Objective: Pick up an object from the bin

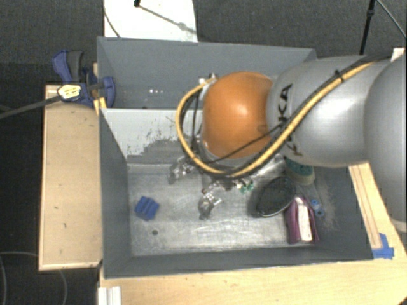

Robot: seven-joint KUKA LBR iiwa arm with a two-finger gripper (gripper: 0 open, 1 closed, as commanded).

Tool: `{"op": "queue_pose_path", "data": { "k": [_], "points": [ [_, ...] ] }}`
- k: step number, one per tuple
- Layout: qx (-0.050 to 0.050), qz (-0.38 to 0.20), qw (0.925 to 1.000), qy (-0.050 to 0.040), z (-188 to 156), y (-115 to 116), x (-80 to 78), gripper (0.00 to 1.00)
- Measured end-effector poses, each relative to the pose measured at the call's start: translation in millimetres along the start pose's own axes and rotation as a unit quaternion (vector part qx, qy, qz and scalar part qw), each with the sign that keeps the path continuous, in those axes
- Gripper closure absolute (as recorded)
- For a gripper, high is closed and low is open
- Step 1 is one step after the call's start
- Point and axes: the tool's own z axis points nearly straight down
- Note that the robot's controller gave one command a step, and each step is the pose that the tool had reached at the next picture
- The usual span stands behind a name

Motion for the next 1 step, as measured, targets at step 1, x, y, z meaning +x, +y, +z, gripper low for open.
{"op": "queue_pose_path", "data": {
  "k": [1],
  "points": [
    [-0.002,-0.040,0.9992,0.0021,85.9,51.3,-32.7,0.00]
  ]
}}
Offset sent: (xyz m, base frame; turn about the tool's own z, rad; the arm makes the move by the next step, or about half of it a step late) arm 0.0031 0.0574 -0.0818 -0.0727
